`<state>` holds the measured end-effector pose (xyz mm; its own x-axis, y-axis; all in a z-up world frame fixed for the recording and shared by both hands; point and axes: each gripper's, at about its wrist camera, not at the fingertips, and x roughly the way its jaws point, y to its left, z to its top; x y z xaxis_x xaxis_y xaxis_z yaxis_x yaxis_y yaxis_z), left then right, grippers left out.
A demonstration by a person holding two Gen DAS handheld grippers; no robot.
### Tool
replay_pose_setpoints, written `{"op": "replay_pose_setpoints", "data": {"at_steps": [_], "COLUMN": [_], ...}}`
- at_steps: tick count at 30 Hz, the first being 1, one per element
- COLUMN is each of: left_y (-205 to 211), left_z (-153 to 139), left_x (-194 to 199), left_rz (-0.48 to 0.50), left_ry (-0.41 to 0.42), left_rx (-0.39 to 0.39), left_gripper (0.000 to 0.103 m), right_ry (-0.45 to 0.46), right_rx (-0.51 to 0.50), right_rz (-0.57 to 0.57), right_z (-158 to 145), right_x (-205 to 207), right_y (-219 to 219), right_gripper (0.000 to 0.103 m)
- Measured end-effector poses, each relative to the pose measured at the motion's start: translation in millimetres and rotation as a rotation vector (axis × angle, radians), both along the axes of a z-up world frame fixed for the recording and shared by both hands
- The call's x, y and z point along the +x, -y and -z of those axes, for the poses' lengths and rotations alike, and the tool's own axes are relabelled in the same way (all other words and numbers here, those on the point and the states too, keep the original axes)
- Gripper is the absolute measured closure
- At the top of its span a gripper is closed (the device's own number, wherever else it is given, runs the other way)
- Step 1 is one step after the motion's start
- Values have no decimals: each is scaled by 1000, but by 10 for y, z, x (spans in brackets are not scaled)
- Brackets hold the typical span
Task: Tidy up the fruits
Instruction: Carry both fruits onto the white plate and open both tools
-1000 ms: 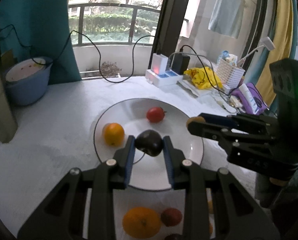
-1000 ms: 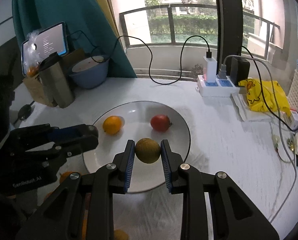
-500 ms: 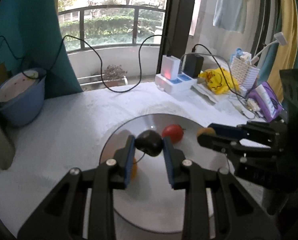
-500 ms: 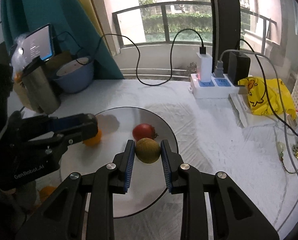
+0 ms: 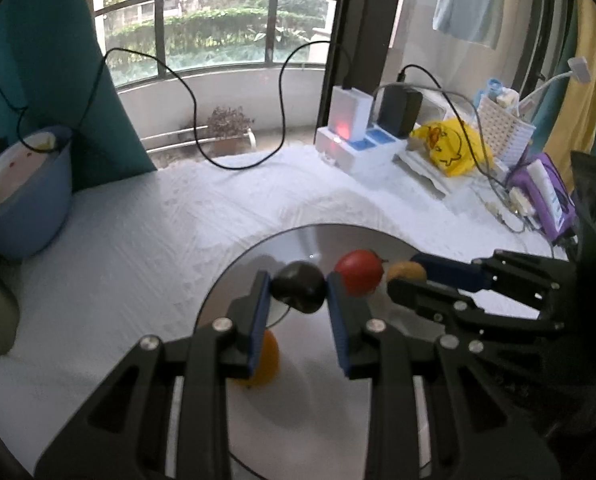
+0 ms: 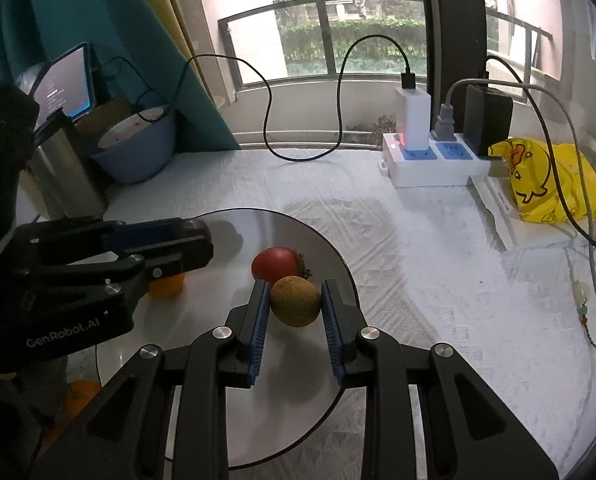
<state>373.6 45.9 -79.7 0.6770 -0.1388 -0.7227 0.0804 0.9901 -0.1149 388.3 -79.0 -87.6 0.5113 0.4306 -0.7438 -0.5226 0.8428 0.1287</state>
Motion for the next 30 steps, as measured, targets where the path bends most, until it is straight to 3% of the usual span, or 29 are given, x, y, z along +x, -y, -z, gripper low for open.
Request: {"op": "replay_pose_setpoints", "data": {"at_steps": [8, 12, 30], "left_y": [-12, -12, 45], "left_z": [-40, -129, -460], "left_x": [-50, -127, -731], "left_rz": [-10, -6, -19], "left_ry": [14, 40, 123], "left_rx": [-5, -11, -20], "left_gripper": [68, 56, 56], "right_ry": [8, 20, 76], "right_rx": [-10, -9, -2], "right_rz": [17, 26, 41], "right_z": [-11, -75, -444], "right_x": [-5, -35, -494], "right_y": [-6, 22, 144], "right_gripper": [74, 73, 72]}}
